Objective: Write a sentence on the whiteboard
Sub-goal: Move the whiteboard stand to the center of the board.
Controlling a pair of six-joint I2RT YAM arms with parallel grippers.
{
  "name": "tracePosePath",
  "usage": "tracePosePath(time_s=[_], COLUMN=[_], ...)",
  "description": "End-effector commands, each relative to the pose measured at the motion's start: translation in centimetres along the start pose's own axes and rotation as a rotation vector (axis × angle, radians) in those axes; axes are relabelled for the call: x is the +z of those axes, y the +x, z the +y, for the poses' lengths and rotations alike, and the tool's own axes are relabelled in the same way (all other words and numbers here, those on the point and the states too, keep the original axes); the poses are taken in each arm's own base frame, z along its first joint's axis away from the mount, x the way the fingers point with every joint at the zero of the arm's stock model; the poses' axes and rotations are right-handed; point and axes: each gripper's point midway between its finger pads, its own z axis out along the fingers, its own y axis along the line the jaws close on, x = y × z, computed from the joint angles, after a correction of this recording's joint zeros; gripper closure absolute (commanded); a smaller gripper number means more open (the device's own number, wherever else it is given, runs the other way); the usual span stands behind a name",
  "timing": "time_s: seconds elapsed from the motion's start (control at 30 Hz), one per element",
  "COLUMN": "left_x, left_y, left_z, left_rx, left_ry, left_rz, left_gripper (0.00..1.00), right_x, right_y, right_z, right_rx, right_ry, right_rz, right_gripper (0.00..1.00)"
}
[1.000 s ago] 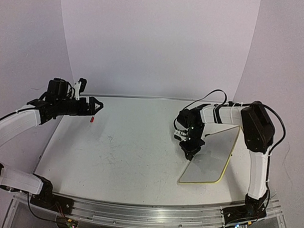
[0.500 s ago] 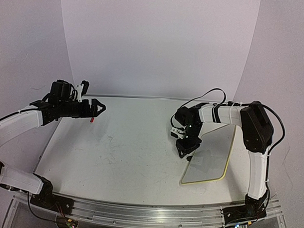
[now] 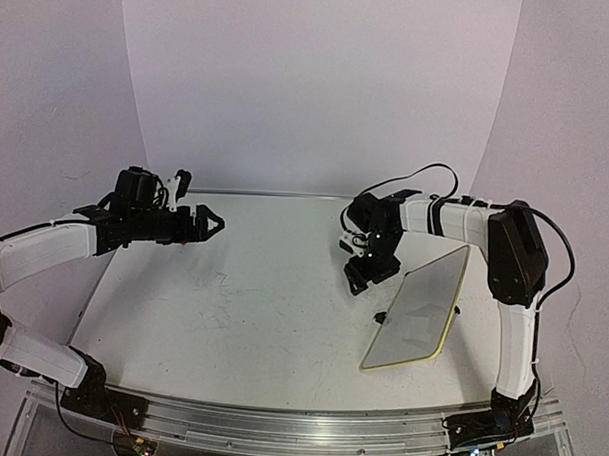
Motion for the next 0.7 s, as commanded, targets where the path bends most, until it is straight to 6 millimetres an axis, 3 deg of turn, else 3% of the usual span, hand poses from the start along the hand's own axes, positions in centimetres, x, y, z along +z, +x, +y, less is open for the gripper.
tracePosePath(time_s=[0.0,0.13,0.17,0.27,0.33,0.47,0.6,0.67], left_x=[1.1,1.8,1.9,2.2,2.4,2.9,3.4,3.7], left_y=[-0.1,0.2,0.2,0.1,0.0,-0.3,-0.2,0.0], left_z=[-1.9,-2.7,-2.9,-3.3,-3.5,-4.1,-4.9,-5.3], left_rx=[-0.002,-0.001,0.000,0.005,0.011,0.023,0.037,0.046], left_ry=[0.049,0.066,0.069,0.080,0.086,0.106,0.132,0.140], left_rz=[-0.023,-0.016,-0.017,-0.020,-0.021,-0.022,-0.015,-0.009], left_gripper=[0.01,0.00,0.01,0.01,0.01,0.01,0.00,0.01], right_x=[-6.2,-12.0,-13.6,-16.8,-19.0,-20.4,-21.7,-20.3], right_y=[-4.1,-5.4,-5.2,-3.5,-0.9,6.7,11.9,13.4], right_z=[-1.4,-4.7,-5.9,-8.8,-10.9,-13.9,-13.8,-12.8], right_rx=[0.101,0.238,0.284,0.409,0.528,0.757,0.869,0.903], right_ry=[0.058,0.114,0.128,0.161,0.204,0.281,0.246,0.160], right_rz=[-0.189,-0.333,-0.369,-0.429,-0.455,-0.376,-0.394,-0.366], right_gripper=[0.30,0.24,0.17,0.15,0.13,0.12,0.11,0.12])
